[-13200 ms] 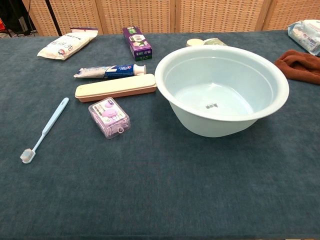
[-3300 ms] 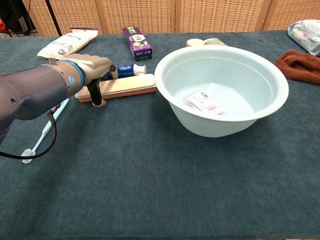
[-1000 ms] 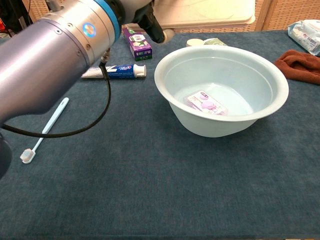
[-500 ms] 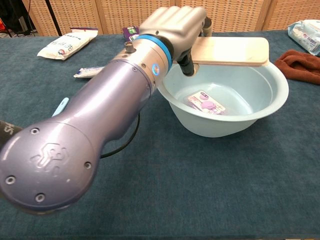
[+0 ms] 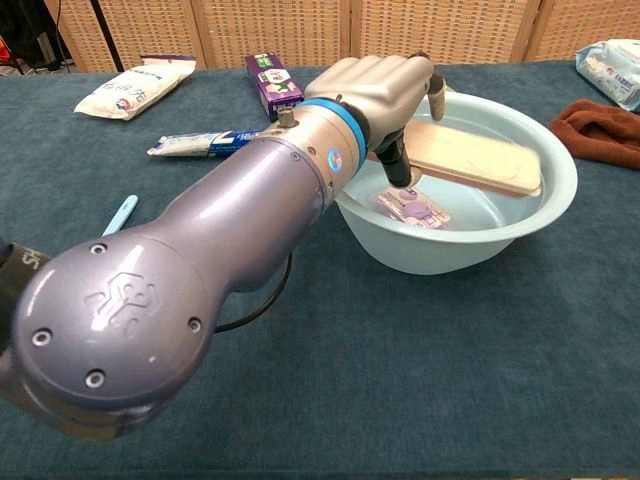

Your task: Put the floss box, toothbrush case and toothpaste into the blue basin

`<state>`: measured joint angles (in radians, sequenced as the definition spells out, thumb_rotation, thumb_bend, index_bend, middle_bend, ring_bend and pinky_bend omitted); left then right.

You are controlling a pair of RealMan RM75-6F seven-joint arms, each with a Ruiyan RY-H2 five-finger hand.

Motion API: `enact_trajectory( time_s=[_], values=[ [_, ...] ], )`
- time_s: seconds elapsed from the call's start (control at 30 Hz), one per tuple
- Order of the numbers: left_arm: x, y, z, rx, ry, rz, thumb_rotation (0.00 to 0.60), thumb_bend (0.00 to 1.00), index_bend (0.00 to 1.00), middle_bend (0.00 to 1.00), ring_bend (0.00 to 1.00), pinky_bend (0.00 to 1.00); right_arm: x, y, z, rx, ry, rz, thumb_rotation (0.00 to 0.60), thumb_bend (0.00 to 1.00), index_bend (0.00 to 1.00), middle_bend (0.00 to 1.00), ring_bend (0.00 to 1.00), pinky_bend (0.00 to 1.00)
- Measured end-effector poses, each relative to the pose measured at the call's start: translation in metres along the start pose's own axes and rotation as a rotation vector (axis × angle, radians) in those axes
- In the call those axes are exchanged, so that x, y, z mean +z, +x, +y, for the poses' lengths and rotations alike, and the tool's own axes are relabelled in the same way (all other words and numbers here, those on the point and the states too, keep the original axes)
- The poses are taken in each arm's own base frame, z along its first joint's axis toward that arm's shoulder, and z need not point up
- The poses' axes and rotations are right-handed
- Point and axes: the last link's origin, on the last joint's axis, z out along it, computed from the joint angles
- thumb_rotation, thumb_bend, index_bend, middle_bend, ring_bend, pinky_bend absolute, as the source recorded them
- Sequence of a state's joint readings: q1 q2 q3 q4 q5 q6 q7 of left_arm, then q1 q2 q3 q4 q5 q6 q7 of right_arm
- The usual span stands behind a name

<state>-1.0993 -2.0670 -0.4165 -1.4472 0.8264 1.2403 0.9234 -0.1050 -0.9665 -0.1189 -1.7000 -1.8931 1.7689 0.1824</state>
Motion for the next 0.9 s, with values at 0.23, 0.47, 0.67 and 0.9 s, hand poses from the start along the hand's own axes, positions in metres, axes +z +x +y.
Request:
enact_trajectory(
  time_s=[0.23,0.47,0.67,0.9],
  values=[
    [-0.005,0.007,-0.011,-0.019,0.005,-0.038,0.6,0.26,0.05,0.0,0.0,0.13,0.0,-0.001,-0.001,-0.004,0.003,-0.002,0.6,0.13,0.0,0.0,0.0,0.0],
    [-0.011,0.02,-0.024,-0.05,0.014,-0.041,0.6,0.26,0.0,0.0,0.0,0.11,0.0,-0.003,-0.001,-0.01,0.0,-0.008,0.6,0.13,0.0,0.0,0.0,0.0],
    [-0.027,0.045,-0.056,-0.062,0.036,-0.056,0.6,0.27,0.0,0.0,0.0,0.11,0.001,-0.006,-0.002,-0.023,0.002,-0.011,0.6,0.13,0.0,0.0,0.0,0.0],
    [-0.067,0.067,-0.115,0.0,0.108,-0.072,0.6,0.28,0.0,0.0,0.0,0.11,0.002,-0.009,-0.002,-0.048,-0.009,-0.014,0.6,0.13,0.0,0.0,0.0,0.0]
  ],
)
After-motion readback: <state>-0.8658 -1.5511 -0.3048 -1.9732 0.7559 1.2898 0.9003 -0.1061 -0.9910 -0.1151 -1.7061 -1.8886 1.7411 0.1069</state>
